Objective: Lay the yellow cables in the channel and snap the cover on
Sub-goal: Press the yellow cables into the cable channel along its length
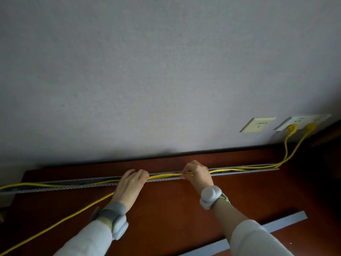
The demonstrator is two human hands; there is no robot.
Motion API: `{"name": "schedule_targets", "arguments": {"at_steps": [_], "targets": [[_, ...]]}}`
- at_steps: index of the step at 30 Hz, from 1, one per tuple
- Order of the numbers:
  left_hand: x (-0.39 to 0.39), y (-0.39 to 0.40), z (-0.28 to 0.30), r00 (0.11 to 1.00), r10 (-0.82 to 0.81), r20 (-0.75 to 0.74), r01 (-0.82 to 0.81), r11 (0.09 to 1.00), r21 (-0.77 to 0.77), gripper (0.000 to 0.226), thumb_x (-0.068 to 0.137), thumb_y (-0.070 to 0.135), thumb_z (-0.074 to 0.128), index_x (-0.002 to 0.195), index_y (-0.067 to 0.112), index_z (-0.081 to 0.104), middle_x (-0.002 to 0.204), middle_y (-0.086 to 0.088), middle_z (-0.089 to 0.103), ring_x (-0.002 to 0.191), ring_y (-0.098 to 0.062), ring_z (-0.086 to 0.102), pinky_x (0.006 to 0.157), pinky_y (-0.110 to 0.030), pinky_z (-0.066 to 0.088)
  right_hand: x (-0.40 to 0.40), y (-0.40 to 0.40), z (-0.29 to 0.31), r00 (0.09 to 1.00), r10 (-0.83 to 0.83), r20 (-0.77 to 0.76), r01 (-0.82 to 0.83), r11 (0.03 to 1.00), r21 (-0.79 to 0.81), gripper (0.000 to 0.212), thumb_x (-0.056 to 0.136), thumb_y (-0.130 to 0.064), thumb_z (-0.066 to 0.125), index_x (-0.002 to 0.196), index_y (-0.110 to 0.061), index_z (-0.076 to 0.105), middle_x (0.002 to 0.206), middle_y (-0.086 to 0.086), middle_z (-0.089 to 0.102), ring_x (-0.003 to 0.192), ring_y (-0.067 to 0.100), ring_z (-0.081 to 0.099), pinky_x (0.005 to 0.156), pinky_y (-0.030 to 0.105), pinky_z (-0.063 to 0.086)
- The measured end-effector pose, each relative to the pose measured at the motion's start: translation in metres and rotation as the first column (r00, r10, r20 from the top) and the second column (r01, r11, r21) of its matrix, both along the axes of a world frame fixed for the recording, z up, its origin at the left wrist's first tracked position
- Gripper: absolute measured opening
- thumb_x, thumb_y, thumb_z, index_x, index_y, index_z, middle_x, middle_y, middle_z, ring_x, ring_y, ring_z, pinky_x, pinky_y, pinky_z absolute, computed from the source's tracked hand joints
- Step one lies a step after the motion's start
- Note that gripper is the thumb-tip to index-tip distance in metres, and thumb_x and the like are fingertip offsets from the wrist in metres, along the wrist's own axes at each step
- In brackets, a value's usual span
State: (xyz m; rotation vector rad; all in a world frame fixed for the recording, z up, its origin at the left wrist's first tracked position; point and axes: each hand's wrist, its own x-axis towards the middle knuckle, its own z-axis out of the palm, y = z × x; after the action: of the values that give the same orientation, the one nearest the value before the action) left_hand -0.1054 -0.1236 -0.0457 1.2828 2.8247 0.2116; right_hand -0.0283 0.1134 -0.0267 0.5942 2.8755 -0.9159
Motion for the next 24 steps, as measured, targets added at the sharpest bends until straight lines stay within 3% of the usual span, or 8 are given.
{"name": "schedule_targets", "arguments": {"at_steps": [5, 7, 12, 14, 16, 20, 22, 24], "targets": [[-0.013, -0.001, 0.004, 1.0, -0.022, -0.011, 0.022, 1.0, 0.014, 0.05, 0.039, -0.005, 0.088, 0.081, 0.016, 0.072, 0.088, 0.001, 0.071, 0.069, -0.019, 0.066, 0.069, -0.026, 0.056, -0.004, -0.01, 0.0, 0.988, -0.152, 0.01, 0.152, 0.984, -0.089, 0.005, 0.071, -0.018, 0.081, 0.073, -0.018, 0.076, 0.095, 0.002, 0.063, 0.087, 0.021, 0.061, 0.09, 0.044, 0.046], [-0.013, -0.005, 0.0, 1.0, -0.024, 0.014, 0.023, 0.998, 0.054, 0.053, 0.039, -0.01, 0.086, 0.086, 0.012, 0.074, 0.091, -0.003, 0.072, 0.073, -0.024, 0.068, 0.068, -0.031, 0.058, -0.005, -0.015, -0.002, 0.977, -0.211, 0.021, 0.212, 0.973, -0.088, 0.009, 0.07, -0.018, 0.082, 0.072, -0.016, 0.073, 0.097, 0.005, 0.064, 0.087, 0.023, 0.061, 0.09, 0.045, 0.047], [-0.014, -0.023, -0.011, 0.998, -0.053, 0.038, 0.054, 0.998, -0.022, 0.089, 0.024, -0.021, 0.081, 0.104, 0.017, 0.072, 0.104, -0.005, 0.073, 0.089, -0.026, 0.07, 0.076, -0.041, 0.056, -0.012, -0.021, -0.002, 0.952, -0.307, 0.01, 0.307, 0.952, 0.006, 0.03, 0.075, -0.01, 0.079, 0.067, -0.018, 0.05, 0.093, 0.008, 0.061, 0.084, 0.026, 0.06, 0.085, 0.044, 0.048], [-0.015, -0.028, -0.015, 0.996, -0.081, 0.042, 0.082, 0.996, -0.024, 0.092, 0.03, -0.02, 0.081, 0.113, 0.018, 0.067, 0.113, -0.007, 0.069, 0.098, -0.024, 0.067, 0.085, -0.043, 0.054, -0.017, -0.022, 0.001, 0.959, -0.277, 0.062, 0.273, 0.96, 0.065, 0.038, 0.077, -0.006, 0.075, 0.061, -0.022, 0.044, 0.096, 0.009, 0.062, 0.087, 0.029, 0.061, 0.084, 0.043, 0.049], [-0.015, -0.033, -0.018, 0.994, -0.107, 0.025, 0.107, 0.994, -0.003, 0.088, 0.042, -0.017, 0.079, 0.12, 0.019, 0.062, 0.121, -0.007, 0.065, 0.105, -0.022, 0.063, 0.093, -0.044, 0.05, -0.022, -0.024, 0.005, 0.96, -0.262, 0.104, 0.25, 0.962, 0.109, 0.031, 0.079, -0.001, 0.069, 0.064, -0.02, 0.051, 0.1, 0.01, 0.062, 0.091, 0.031, 0.061, 0.086, 0.043, 0.049], [-0.019, -0.056, -0.015, 0.995, -0.093, 0.027, 0.092, 0.995, 0.023, 0.081, 0.07, -0.002, 0.07, 0.14, 0.021, 0.038, 0.14, -0.003, 0.049, 0.124, -0.016, 0.049, 0.109, -0.043, 0.034, -0.028, -0.05, 0.01, 0.992, -0.108, 0.065, 0.097, 0.984, 0.152, 0.021, 0.081, 0.003, 0.06, 0.09, -0.015, 0.067, 0.107, 0.006, 0.062, 0.103, 0.026, 0.056, 0.099, 0.038, 0.038], [-0.018, -0.077, -0.015, 0.999, -0.048, 0.024, 0.047, 0.998, 0.037, 0.064, 0.087, 0.012, 0.054, 0.145, 0.022, 0.027, 0.142, -0.004, 0.047, 0.128, -0.017, 0.045, 0.11, -0.044, 0.033, -0.032, -0.077, 0.007, 0.999, 0.051, -0.016, -0.046, 0.975, 0.215, 0.022, 0.08, 0.0, 0.062, 0.096, -0.015, 0.066, 0.107, 0.005, 0.062, 0.105, 0.027, 0.055, 0.102, 0.038, 0.035], [-0.017, -0.114, -0.014, 1.0, 0.016, 0.026, -0.016, 1.0, -0.003, 0.048, 0.098, 0.03, 0.023, 0.145, 0.023, 0.024, 0.141, -0.006, 0.049, 0.129, -0.021, 0.045, 0.109, -0.047, 0.035, -0.04, -0.115, 0.005, 0.975, 0.207, -0.081, -0.184, 0.956, 0.228, 0.021, 0.077, -0.005, 0.067, 0.097, -0.012, 0.066, 0.102, 0.009, 0.062, 0.099, 0.031, 0.057, 0.1, 0.043, 0.038]]}}
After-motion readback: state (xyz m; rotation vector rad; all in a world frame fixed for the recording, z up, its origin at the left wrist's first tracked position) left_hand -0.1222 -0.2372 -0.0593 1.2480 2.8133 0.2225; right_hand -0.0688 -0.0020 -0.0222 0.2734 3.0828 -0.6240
